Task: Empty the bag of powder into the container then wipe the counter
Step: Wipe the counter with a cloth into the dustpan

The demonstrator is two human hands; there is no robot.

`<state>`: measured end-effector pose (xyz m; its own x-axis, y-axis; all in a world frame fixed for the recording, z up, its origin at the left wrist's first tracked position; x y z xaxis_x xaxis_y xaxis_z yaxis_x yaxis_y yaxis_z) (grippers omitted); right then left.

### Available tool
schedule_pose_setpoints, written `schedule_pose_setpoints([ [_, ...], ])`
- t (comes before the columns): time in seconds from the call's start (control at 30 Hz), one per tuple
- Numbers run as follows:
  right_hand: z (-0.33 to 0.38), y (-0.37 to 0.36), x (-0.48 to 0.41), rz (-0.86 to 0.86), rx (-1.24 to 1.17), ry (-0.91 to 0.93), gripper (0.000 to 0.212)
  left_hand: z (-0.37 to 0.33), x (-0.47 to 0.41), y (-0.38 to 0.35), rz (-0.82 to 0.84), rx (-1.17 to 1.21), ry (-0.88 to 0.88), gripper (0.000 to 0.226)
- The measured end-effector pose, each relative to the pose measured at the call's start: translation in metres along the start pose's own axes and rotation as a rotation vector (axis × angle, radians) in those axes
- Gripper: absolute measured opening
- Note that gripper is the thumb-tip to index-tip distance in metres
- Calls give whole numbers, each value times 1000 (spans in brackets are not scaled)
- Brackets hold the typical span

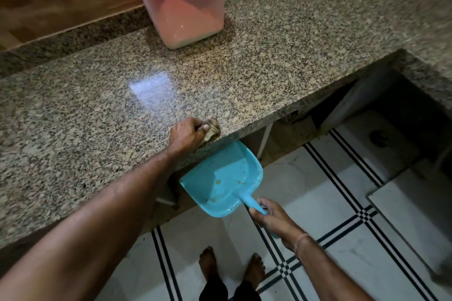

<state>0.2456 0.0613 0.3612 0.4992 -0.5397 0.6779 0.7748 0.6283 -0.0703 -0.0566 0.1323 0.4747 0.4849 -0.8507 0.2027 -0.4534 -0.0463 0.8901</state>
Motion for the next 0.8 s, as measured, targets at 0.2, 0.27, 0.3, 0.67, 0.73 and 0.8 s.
schedule_pose_setpoints([
  [0.2,2,-13,-3,-29,19,-20,23,-5,22,-1,-86,126,13,35],
  [0.27,5,-14,-3,-47,31,-15,28,-10,36,-9,-106,105,-51,33],
  [0.3,8,-15,-2,-52,38,-16,27,-12,42,-11,-121,72,-88,33],
  [0.67,33,-24,-4,-33,18,13,22,22,24,34,-206,337,74,17],
  [0.73,30,-23,-3,-25,29,19,24,42,13,47,-270,261,193,21],
  [0.8,27,-20,-2,-31,33,27,27,51,11,43,-283,65,247,18],
])
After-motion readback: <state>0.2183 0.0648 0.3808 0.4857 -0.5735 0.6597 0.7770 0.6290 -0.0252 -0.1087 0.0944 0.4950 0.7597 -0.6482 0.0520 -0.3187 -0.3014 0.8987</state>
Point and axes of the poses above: each hand's wrist, its own x-axis away from the middle knuckle, its own y-axis out of the back of the hand, z = x × y, the point moved 7 cm from there along -x, towards the middle knuckle, and after that the axes turned 8 degrees about -x, right-handed, at the moved point
